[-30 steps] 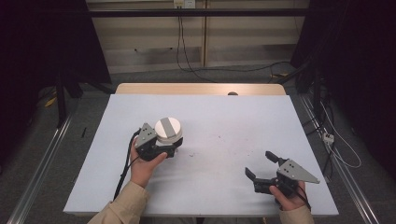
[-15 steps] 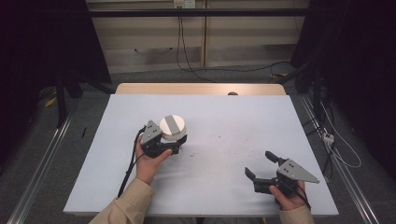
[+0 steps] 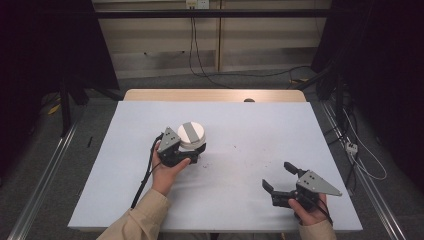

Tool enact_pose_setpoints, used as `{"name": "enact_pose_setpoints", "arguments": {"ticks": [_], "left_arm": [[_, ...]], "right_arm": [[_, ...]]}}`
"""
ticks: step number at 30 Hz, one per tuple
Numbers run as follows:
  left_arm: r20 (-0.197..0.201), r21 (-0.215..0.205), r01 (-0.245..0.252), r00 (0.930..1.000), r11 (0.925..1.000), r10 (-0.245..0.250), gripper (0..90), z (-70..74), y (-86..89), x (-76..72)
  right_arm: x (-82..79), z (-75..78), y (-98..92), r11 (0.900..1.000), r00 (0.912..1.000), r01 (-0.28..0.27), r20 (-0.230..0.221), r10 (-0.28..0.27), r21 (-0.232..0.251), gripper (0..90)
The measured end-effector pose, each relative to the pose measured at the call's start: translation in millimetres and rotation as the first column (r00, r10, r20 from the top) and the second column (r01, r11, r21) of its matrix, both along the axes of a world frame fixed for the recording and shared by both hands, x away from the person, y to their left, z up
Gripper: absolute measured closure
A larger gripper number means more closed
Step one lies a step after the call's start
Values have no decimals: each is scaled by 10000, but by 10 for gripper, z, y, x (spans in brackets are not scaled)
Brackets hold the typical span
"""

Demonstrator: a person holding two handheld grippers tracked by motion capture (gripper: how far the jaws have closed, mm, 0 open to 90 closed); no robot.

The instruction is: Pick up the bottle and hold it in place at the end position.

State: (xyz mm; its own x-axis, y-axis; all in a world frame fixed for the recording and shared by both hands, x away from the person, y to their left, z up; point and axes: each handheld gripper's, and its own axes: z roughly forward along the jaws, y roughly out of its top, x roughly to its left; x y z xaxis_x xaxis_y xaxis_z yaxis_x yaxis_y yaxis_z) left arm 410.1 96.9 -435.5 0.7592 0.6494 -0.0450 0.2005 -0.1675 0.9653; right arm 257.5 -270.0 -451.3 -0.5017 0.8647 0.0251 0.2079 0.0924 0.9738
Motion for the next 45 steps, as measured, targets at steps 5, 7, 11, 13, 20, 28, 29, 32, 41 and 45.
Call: {"name": "enact_pose_setpoints", "arguments": {"ticks": [5, 7, 11, 13, 20, 28, 29, 32, 41, 45], "left_arm": [[-45, -8, 49, 10000, 10000, -49, 184, -18, -40, 24], [-40, -15, 52, 10000, 10000, -52, 184, -19, -56, 35], [-52, -135, 83, 10000, 9999, -84, 184, -15, -90, 59], [-100, -169, 99, 9999, 9998, -100, 184, -18, -118, 64], [-92, -51, 223, 9997, 9997, -223, 184, -40, -194, 105], [-65, -59, 173, 9998, 9998, -173, 184, -49, -230, 143], [-74, -77, 162, 9998, 9998, -162, 184, -50, -232, 147], [-85, -55, 123, 9999, 9999, -124, 184, -59, -247, 159], [-79, 25, 174, 9998, 9998, -174, 184, -58, -319, 190], [-59, 159, 239, 9997, 9996, -238, 184, -75, -347, 202]], "right_arm": [[0, -1, 0, 10000, 10000, -6, -6, 6, -5, 41], [0, 0, 0, 10000, 10000, -9, 5, 9, -2, 41], [0, -1, 2, 10000, 10000, 1, -8, -1, -7, 41], [-1, 0, 1, 10000, 10000, -12, -1, 12, -2, 41], [1, -2, -2, 10000, 10000, -9, -5, 9, 0, 41], [0, -4, -2, 10000, 10000, -4, -16, 4, 6, 42], [1, -4, -1, 10000, 10000, -2, -23, 2, 4, 41], [1, -5, 1, 10000, 10000, 6, -17, -6, 0, 41], [4, -8, 3, 10000, 10000, 51, -62, -51, 38, 41], [3, -8, 4, 10000, 10000, 33, -69, -33, 40, 41]]}}
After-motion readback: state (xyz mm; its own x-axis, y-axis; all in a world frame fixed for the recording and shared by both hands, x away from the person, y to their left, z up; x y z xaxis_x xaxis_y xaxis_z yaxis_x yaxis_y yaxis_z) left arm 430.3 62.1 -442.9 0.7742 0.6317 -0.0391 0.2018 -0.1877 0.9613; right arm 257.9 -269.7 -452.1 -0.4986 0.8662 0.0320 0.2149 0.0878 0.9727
